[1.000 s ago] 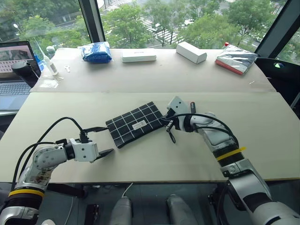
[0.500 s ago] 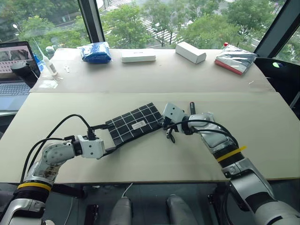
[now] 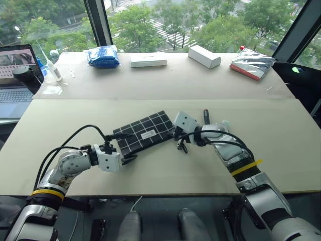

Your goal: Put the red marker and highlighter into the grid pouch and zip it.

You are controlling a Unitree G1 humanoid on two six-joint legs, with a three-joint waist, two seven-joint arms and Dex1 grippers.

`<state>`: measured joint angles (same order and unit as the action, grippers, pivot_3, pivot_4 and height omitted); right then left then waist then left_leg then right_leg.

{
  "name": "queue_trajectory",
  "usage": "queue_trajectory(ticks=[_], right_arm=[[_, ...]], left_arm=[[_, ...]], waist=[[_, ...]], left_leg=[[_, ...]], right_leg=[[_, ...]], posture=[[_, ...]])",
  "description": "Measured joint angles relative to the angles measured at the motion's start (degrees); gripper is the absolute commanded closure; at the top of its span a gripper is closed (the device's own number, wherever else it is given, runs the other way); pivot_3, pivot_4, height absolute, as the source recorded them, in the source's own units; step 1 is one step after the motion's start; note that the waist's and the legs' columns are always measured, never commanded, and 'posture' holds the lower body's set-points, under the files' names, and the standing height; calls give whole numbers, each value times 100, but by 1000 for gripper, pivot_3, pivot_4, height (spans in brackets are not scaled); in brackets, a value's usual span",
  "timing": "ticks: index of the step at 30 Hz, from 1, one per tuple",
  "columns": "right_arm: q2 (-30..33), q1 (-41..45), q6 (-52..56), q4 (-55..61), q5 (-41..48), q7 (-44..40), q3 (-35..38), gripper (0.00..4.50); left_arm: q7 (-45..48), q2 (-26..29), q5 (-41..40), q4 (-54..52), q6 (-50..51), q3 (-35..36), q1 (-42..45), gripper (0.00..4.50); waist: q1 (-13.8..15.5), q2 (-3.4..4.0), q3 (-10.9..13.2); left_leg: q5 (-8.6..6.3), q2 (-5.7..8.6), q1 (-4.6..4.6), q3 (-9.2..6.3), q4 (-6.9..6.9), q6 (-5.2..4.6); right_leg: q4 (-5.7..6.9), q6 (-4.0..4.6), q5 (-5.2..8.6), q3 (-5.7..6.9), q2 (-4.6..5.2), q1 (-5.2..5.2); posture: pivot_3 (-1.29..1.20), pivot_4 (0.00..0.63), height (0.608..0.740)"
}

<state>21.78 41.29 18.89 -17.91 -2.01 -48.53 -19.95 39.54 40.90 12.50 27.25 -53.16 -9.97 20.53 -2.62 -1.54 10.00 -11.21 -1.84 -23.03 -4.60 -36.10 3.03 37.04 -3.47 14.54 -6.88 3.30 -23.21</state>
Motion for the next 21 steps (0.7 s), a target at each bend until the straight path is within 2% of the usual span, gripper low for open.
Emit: queue_trajectory(ticks=[5, 8, 13, 16, 21], right_arm=[[0, -2, 4, -9, -2, -7, 20, 4500], [0, -5, 4, -20, -2, -9, 25, 4500], [4, -34, 3, -18, 12, -45, 56, 4500], [4, -60, 0, -18, 49, -53, 93, 3702], [-82, -36, 147, -154, 367, -130, 475, 1959]], left_arm=[[-76, -13, 50, 329, -277, -105, 149, 3554], [-132, 12, 37, 405, -412, -84, 245, 4482], [-138, 1, 2, 562, -540, -129, 308, 4482], [-101, -25, -110, 629, -498, -134, 315, 4500], [1, -192, -567, 611, -30, -66, 245, 4500]], waist=[[8, 0, 0], [8, 5, -3], [12, 7, -4], [12, 10, -6], [19, 12, -7]], left_leg=[[0, 1, 2, -1, -1, 0], [0, 1, 9, 0, 1, 0], [0, 1, 10, 1, 1, 0], [0, 1, 11, 1, 1, 0], [0, 2, 10, 0, -1, 0]], right_leg=[[2, 0, 0, 0, 0, 2], [2, 0, 0, -1, 0, 7], [2, -1, 0, 0, 0, 9], [2, -1, 1, -1, 0, 10], [3, -1, 0, -1, 1, 10]], posture=[[0, 150, 740], [0, 150, 740], [0, 150, 740], [0, 150, 740], [0, 150, 740]])
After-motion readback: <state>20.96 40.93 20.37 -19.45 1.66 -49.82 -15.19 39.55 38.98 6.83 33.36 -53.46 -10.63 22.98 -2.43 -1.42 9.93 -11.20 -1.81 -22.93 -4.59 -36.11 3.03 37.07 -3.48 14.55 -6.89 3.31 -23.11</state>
